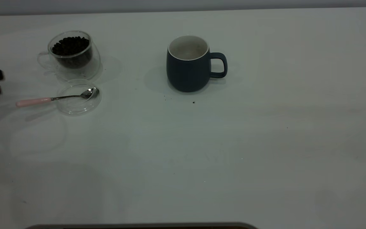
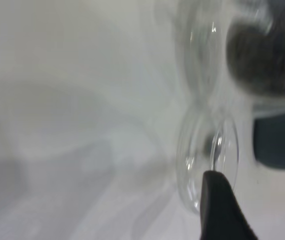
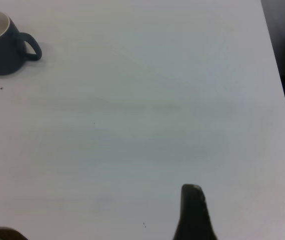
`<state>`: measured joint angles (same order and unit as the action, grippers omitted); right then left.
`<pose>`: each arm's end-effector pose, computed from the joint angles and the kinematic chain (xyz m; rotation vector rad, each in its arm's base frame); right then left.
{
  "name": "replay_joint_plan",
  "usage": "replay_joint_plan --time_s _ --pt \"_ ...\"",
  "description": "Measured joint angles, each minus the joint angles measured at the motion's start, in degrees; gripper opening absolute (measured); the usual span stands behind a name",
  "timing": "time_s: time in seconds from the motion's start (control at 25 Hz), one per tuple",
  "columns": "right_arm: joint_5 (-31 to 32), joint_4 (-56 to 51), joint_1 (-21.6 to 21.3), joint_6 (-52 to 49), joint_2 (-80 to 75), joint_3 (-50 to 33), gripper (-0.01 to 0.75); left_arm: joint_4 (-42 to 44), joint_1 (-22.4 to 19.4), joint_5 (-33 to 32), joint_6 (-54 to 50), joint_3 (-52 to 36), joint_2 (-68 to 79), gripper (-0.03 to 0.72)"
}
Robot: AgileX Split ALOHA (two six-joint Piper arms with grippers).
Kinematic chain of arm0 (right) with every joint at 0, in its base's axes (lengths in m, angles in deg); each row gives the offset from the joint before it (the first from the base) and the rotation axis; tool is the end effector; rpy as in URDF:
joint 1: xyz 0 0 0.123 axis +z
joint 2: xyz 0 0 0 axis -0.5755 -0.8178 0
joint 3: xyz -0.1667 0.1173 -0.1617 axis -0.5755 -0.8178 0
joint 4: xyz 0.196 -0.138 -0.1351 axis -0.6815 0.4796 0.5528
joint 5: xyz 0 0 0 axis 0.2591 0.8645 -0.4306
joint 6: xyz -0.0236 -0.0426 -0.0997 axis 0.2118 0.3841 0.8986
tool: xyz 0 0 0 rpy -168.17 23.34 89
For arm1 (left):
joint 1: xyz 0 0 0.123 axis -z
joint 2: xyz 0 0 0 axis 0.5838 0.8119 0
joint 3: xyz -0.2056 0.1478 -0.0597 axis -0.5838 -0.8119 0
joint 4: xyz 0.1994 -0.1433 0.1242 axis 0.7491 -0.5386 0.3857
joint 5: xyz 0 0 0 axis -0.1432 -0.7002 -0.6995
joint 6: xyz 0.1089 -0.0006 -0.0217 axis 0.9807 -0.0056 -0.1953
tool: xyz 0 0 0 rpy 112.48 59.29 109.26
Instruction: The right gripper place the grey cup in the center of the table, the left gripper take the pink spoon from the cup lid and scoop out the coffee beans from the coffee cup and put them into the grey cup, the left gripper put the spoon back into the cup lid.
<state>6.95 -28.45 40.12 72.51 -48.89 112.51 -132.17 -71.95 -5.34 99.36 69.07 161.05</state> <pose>0.0633 0.0008 0.2622 -0.0343 2.1706 0.0234 0.3337 0.1342 -0.0532 -0.5511 2.3797 -1.0639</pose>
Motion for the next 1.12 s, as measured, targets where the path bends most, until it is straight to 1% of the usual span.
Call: replay_joint_plan --time_s 0.12,0.24,0.32,0.4,0.52,0.64,0.72,0.88,0.92,1.0,1.04,1.12 --pt "0.0 0.0 0.0 0.0 0.0 0.0 0.570 1.9 -0.6 0.0 0.0 0.0 -4.8 0.422" --pt "0.0 0.0 0.0 0.0 0.0 0.0 0.570 7.8 -0.3 0.1 -1.5 -0.1 -11.1 0.422" --pt "0.0 0.0 0.0 0.0 0.0 0.0 0.570 13.3 0.5 2.0 -6.4 -0.1 -15.8 0.422" --pt "0.0 0.0 0.0 0.0 0.0 0.0 0.570 19.3 1.8 4.7 -13.6 -0.1 -20.9 0.422" --pt "0.0 0.0 0.0 0.0 0.0 0.0 0.570 29.1 5.0 6.7 -23.7 -0.2 -28.1 0.422" --pt "0.0 0.0 0.0 0.0 0.0 0.0 0.570 39.7 10.3 5.8 -36.3 -0.5 -35.0 0.422" --pt "0.0 0.0 0.0 0.0 0.0 0.0 0.570 49.8 14.3 3.5 -46.4 -0.5 -39.5 0.422" --pt "0.0 0.0 0.0 0.0 0.0 0.0 0.570 71.4 24.0 -4.8 -66.0 -0.6 -46.7 0.422" --pt "0.0 0.0 0.0 0.0 0.0 0.0 0.570 75.1 26.4 -7.5 -70.7 -0.7 -48.1 0.422" --pt "0.0 0.0 0.0 0.0 0.0 0.0 0.570 80.7 30.3 -12.2 -78.4 -1.0 -51.5 0.422" --pt "0.0 0.0 0.0 0.0 0.0 0.0 0.570 82.0 32.1 -13.2 -80.7 -1.5 -53.1 0.422" --pt "0.0 0.0 0.0 0.0 0.0 0.0 0.570 82.9 35.2 -13.2 -83.8 -3.4 -57.4 0.422"
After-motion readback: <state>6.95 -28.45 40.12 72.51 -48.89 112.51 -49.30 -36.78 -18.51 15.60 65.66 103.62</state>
